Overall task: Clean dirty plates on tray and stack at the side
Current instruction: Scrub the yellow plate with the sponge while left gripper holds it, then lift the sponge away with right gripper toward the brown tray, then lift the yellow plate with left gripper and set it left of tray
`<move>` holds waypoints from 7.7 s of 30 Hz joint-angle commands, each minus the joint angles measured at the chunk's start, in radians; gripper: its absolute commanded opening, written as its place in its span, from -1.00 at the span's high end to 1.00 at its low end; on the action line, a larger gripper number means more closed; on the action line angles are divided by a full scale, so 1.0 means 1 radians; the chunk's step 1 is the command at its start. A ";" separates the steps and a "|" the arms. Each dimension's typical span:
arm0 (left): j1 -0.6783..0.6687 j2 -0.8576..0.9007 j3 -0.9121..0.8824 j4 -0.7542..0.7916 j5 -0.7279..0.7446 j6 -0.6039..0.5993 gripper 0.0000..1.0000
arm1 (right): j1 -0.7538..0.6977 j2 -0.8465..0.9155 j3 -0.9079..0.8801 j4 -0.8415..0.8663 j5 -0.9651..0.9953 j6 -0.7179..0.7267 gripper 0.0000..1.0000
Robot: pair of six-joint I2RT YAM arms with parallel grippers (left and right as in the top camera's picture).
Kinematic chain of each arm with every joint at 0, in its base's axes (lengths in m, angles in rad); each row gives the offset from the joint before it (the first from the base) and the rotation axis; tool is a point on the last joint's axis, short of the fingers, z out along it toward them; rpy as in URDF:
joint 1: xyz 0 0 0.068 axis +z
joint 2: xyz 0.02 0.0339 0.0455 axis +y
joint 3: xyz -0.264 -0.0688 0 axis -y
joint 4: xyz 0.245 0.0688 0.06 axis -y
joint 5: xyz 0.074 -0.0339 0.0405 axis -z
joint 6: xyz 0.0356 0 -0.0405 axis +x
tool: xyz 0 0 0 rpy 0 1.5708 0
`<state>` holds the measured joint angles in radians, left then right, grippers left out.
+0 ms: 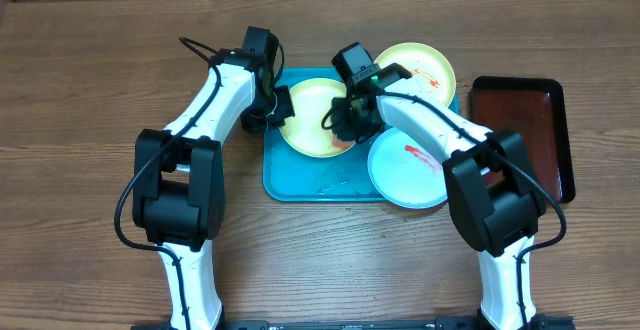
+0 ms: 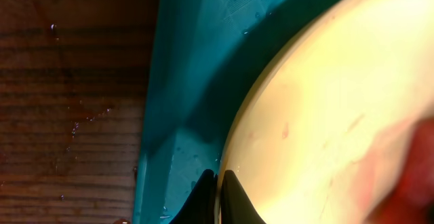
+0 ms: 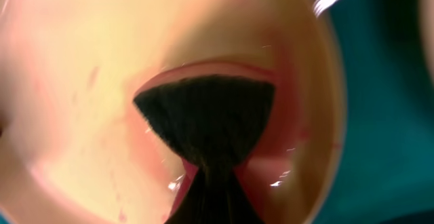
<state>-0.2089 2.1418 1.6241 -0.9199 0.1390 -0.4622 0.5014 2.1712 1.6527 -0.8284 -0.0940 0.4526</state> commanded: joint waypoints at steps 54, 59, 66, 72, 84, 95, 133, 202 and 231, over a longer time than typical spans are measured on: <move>0.006 0.016 0.014 -0.048 -0.014 0.014 0.92 | -0.018 0.071 0.031 0.248 0.105 -0.248 0.93; 0.006 0.016 0.014 -0.049 -0.014 0.014 0.92 | 0.019 0.071 0.031 0.244 -0.104 -0.248 0.93; 0.006 0.016 0.014 -0.061 -0.014 0.014 0.92 | 0.055 0.071 0.031 0.128 -0.156 -0.244 0.93; 0.006 0.016 0.014 -0.061 -0.015 0.014 0.92 | 0.040 0.071 0.031 -0.011 -0.169 -0.246 0.93; 0.006 0.016 0.014 -0.060 -0.015 0.021 0.91 | -0.010 0.071 0.132 -0.006 0.047 -0.245 0.93; 0.006 0.016 0.014 -0.059 -0.015 0.021 0.92 | 0.081 0.072 0.132 0.065 -0.175 -0.245 0.93; 0.006 0.016 0.014 -0.058 -0.015 0.021 0.92 | 0.060 0.072 0.132 0.014 -0.040 -0.146 0.92; -0.432 -0.270 0.128 -0.024 -1.332 0.140 0.91 | -0.615 -0.313 0.514 -0.621 -0.168 -0.248 0.92; -0.513 -0.270 0.128 -0.032 -1.401 0.074 0.92 | -0.615 -0.313 0.514 -0.621 -0.168 -0.248 0.92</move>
<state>-0.7250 1.8645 1.7401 -0.9451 -1.4307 -0.3538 -0.1162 1.8782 2.1490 -1.4525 -0.2691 0.2089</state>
